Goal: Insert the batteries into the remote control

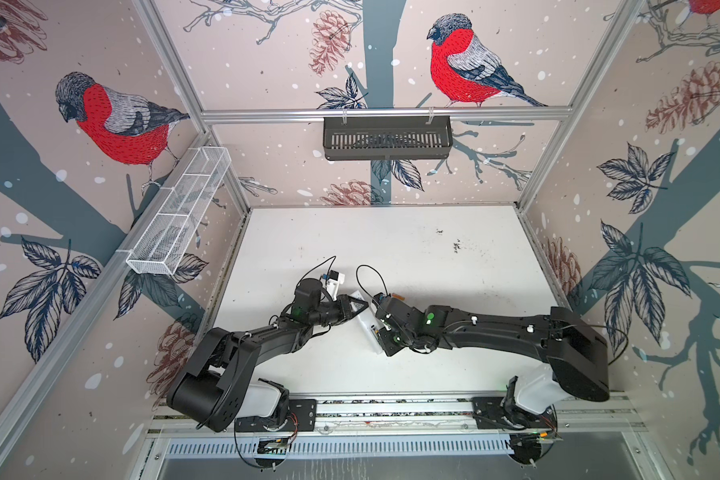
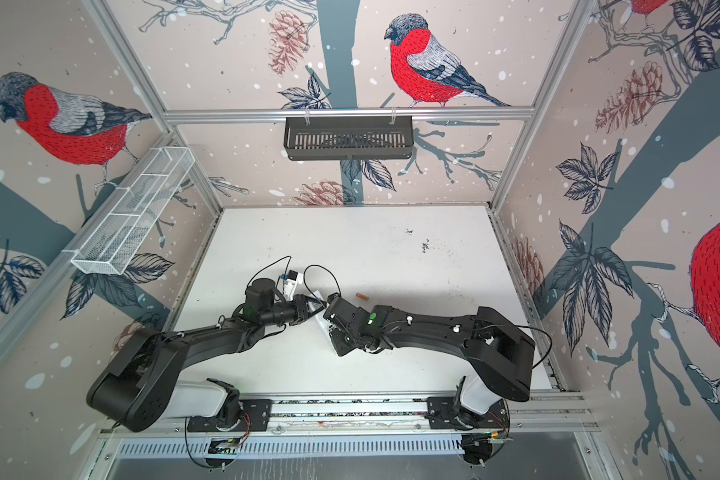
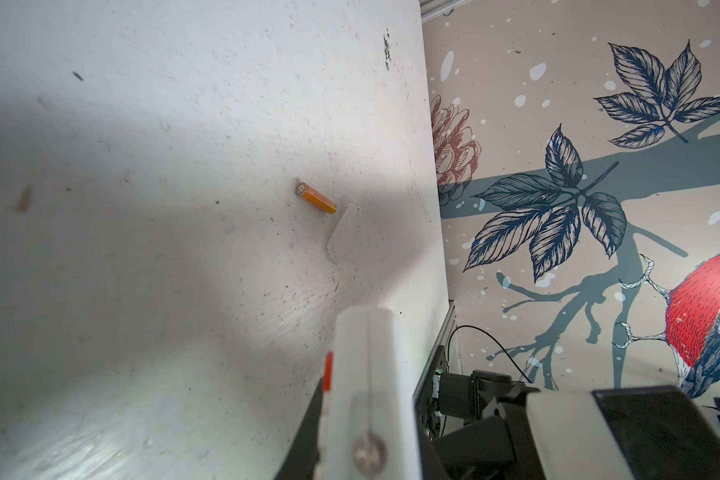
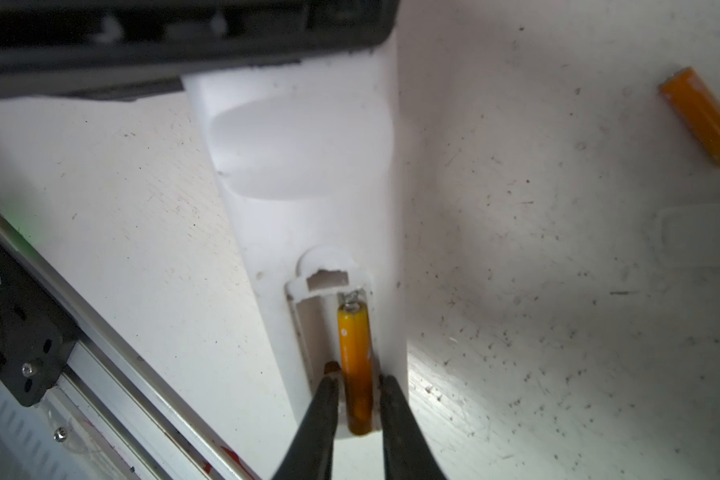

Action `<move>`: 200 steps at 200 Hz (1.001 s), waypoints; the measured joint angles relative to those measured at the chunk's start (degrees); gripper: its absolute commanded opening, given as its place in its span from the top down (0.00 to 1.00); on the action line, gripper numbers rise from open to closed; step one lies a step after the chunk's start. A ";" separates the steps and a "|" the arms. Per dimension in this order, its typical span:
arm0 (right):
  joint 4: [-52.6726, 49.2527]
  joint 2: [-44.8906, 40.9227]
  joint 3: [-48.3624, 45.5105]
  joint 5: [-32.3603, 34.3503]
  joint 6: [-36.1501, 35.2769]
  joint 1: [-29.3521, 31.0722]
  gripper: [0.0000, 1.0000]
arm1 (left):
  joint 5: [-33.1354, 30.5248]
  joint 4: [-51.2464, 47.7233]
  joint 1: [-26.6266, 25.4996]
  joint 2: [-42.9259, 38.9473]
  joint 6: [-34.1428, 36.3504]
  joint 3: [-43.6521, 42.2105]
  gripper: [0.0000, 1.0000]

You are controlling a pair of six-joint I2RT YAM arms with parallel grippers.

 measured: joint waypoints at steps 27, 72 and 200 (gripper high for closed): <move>-0.46 -0.28 0.04 0.15 -0.15 0.07 0.77 | 1.07 0.70 0.61 0.22 -0.42 -0.04 0.99; -0.92 -0.11 0.48 0.13 -0.94 0.15 0.83 | 1.07 0.92 1.14 0.26 -1.01 -0.26 1.00; -1.20 3.34 2.95 1.25 -0.98 0.26 0.88 | -0.20 1.09 1.62 -0.09 -0.98 -1.16 1.00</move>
